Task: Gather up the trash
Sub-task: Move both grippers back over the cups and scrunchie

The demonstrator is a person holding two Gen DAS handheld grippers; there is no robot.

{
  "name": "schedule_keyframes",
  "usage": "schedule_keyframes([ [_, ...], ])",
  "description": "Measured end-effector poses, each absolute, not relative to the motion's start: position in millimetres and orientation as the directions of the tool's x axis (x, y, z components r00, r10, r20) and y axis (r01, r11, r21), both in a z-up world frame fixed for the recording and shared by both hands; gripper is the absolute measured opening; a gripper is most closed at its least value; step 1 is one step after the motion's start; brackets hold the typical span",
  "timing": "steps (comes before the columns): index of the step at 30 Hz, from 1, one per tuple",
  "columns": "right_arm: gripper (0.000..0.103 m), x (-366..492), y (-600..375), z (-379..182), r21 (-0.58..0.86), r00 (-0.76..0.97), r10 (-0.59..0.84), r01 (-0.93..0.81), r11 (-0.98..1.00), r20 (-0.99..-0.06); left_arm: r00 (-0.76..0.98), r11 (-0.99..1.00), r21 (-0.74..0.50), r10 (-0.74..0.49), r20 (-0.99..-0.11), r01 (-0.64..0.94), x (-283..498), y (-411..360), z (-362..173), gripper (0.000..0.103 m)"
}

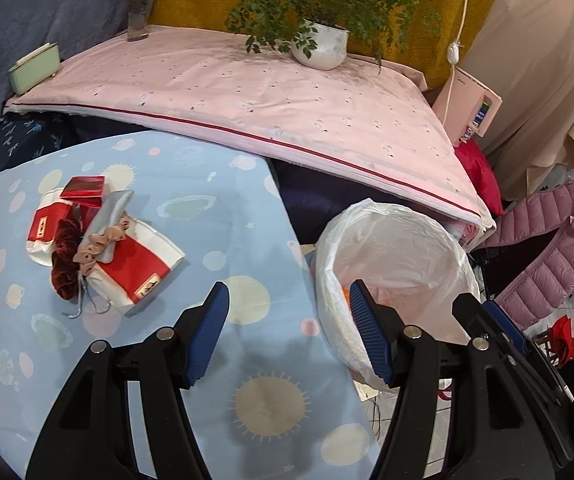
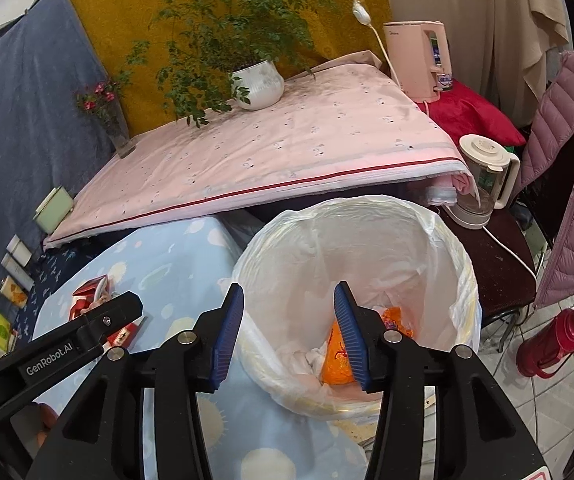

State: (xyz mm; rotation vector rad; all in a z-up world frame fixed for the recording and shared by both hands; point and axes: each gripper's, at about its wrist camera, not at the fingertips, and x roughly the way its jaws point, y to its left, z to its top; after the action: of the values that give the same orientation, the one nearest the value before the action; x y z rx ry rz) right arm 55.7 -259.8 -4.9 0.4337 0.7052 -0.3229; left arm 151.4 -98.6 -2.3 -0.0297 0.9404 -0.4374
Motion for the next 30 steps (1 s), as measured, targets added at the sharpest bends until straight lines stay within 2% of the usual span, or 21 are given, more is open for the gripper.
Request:
schedule_keyframes([
  [8,0.05,65,-233,1,0.254,0.724,-0.115,0.379,0.89,-0.68,0.525,0.928,-0.228,-0.356,-0.773,0.294,155,-66,-4,0.059],
  [30,0.051,100,-144,-6,0.198,0.704,-0.02,0.227,0.953,-0.71,0.538,0.958,-0.273,-0.275,-0.797,0.085,177,46,-32,0.059],
])
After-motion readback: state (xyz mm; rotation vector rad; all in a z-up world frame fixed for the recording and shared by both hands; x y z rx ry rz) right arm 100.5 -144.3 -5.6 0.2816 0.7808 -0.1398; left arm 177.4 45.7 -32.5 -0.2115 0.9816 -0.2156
